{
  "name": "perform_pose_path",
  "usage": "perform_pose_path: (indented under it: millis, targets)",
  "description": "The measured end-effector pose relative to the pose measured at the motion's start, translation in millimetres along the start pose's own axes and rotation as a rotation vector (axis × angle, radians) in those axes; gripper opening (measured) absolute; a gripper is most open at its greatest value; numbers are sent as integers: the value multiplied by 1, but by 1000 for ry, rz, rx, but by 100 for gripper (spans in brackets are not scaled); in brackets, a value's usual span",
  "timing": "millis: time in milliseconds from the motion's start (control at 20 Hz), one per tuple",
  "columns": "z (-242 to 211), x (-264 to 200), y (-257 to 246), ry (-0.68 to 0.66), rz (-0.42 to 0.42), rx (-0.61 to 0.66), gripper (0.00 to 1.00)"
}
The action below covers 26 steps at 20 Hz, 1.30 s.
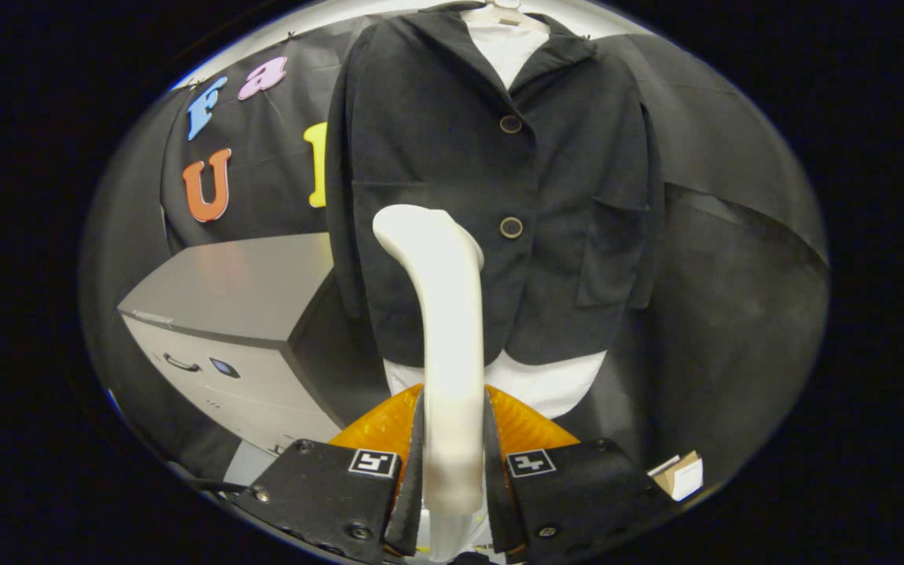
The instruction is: Iron the clothes twice with a garment steamer, once on the left side and once on the right side.
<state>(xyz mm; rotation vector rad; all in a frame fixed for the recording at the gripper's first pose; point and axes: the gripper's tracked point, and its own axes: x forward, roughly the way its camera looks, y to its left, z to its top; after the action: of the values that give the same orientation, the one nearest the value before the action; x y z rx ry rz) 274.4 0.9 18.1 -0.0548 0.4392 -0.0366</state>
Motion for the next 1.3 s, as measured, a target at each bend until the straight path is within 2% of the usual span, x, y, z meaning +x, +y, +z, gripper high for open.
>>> perform_pose_path:
  millis: [500, 750, 1100, 1300]
  targets:
    - [-38, 15, -1, 80, 1, -19, 37]
    - [-40, 10, 1, 93, 36, 31, 37]
    - [-6, -43, -49, 10, 37, 119, 37]
    - [35, -84, -94, -81, 17, 204, 37]
